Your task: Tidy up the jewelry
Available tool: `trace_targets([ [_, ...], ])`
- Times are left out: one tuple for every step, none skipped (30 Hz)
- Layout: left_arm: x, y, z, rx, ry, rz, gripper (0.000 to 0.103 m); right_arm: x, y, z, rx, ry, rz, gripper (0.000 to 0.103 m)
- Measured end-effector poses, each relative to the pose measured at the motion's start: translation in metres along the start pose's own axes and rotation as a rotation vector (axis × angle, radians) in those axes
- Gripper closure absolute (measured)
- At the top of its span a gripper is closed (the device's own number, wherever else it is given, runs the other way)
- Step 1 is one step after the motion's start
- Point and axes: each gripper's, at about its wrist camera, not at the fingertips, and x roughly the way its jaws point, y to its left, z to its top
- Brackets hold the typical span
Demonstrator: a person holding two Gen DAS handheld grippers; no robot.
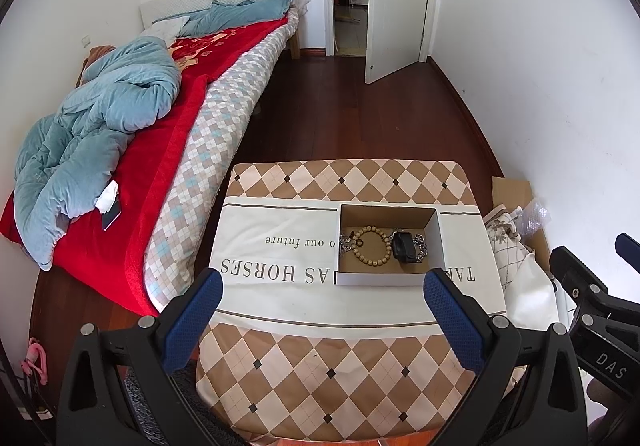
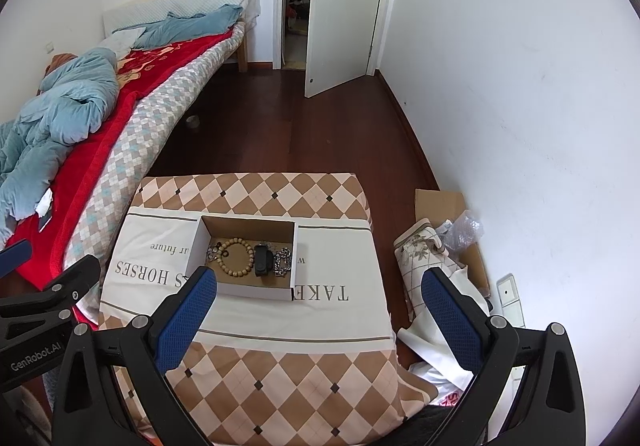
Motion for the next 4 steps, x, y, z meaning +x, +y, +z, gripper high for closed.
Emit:
trace_targets([
  [-0.0006,0.0008,-0.0002,-0.002,-0.003,-0.001,0.001,-0.0002,0.0003,0.0001,-0.001,0.0,-0.001,0.0],
  [-0.0013,0.0014,-0.0005,-0.003,-0.005,-0.001,0.001,-0.0008,-0.0001,0.0004,-0.001,0.0,-0.001,0.0],
  [-0.0022,0.0017,-0.0007,-0.003,-0.006,-0.003,0.001,-0.0017,0.0003,0.0013,0.0,0.001,-0.002,0.0],
  [-0.0029,0.0024,-0.0006,-0.004,-0.006,-0.003,0.001,-0.0019,-0.0007,0.0016,0.0,0.001,-0.002,0.0],
])
